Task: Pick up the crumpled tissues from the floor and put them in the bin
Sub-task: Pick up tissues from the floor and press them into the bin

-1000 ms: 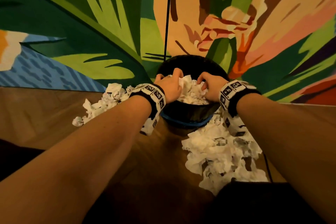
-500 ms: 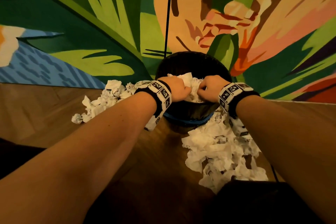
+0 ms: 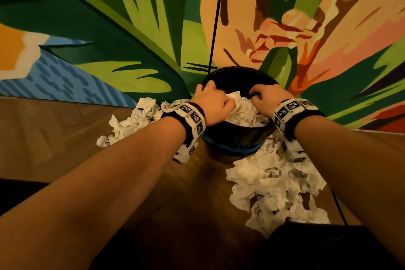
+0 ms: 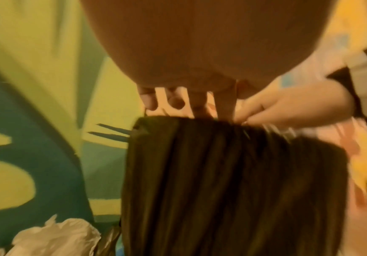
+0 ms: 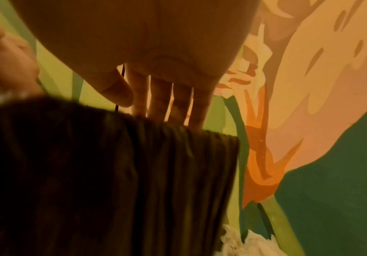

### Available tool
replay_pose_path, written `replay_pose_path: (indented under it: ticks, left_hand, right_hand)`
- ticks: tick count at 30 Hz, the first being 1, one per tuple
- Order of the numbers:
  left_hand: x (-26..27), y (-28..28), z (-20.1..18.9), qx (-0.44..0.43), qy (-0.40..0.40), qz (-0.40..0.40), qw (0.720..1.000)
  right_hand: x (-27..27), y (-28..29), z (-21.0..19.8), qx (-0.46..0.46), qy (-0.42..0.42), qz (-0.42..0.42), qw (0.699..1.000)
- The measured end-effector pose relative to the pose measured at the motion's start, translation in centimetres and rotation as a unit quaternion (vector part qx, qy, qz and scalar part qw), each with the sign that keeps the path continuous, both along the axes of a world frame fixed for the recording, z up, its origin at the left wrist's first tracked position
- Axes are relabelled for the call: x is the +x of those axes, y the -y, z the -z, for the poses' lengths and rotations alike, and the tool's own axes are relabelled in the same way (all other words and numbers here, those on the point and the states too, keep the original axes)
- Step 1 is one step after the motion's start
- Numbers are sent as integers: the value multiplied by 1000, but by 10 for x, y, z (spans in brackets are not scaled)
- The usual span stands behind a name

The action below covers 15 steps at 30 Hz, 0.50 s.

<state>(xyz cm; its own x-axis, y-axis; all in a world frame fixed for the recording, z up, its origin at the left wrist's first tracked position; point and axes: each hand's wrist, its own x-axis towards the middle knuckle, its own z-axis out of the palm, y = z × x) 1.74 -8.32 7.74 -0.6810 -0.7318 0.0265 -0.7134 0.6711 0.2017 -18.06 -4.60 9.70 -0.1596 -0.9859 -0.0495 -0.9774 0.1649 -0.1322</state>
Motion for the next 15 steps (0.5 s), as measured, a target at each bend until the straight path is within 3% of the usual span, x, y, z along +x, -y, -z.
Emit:
replay_pose_path:
  ticks: [4, 10, 12, 15]
  left_hand:
    - [36, 20, -16, 16, -161, -45, 986]
    - [108, 54, -13, 67, -291, -163, 940]
    - [131, 56, -1, 92, -293, -201, 930]
    - [162, 53, 27, 123, -234, -266, 927]
  right_hand:
    - [19, 16, -12, -73, 69, -2, 995]
    - [93, 35, -33, -108, 151, -96, 978]
    - [125, 37, -36, -113, 169, -137, 969]
    - [171, 37, -30, -109, 199, -179, 957]
